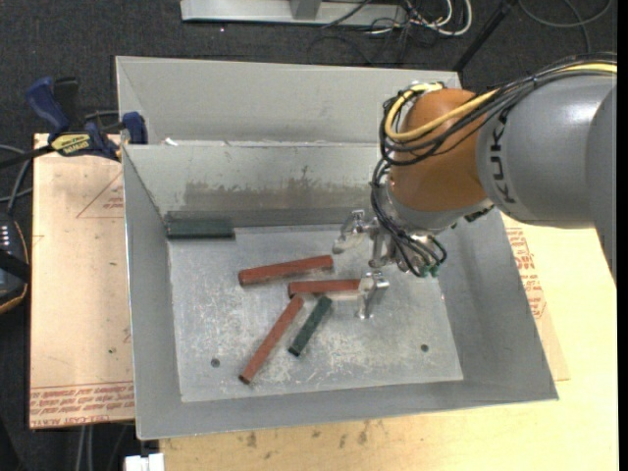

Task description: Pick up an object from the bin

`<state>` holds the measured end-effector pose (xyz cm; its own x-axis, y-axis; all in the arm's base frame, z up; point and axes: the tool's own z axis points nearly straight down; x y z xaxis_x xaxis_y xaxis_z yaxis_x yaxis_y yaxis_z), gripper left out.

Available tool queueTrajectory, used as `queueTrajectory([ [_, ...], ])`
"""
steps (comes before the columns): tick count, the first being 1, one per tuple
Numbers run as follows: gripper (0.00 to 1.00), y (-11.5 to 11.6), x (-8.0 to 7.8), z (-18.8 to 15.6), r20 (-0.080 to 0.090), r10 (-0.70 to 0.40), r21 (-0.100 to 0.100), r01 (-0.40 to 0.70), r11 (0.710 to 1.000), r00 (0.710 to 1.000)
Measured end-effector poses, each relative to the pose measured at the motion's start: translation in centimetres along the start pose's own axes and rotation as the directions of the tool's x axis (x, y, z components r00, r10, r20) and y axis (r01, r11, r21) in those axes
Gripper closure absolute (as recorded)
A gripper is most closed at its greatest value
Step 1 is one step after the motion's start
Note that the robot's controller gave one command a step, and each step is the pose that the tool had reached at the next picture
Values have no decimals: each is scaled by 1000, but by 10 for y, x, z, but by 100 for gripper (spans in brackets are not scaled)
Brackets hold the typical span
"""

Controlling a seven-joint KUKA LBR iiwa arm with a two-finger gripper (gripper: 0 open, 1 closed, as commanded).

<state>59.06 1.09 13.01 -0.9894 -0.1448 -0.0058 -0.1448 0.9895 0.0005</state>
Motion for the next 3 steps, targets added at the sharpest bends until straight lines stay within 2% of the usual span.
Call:
queueTrajectory([
  [1, 0, -5, -18, 56, 12, 80, 0, -80, 997, 997],
  [2, 100, -4, -28, 51, 17, 48, 1, -48, 999, 999],
  [3, 100, -4, -28, 51, 17, 48, 1, -48, 999, 999],
])
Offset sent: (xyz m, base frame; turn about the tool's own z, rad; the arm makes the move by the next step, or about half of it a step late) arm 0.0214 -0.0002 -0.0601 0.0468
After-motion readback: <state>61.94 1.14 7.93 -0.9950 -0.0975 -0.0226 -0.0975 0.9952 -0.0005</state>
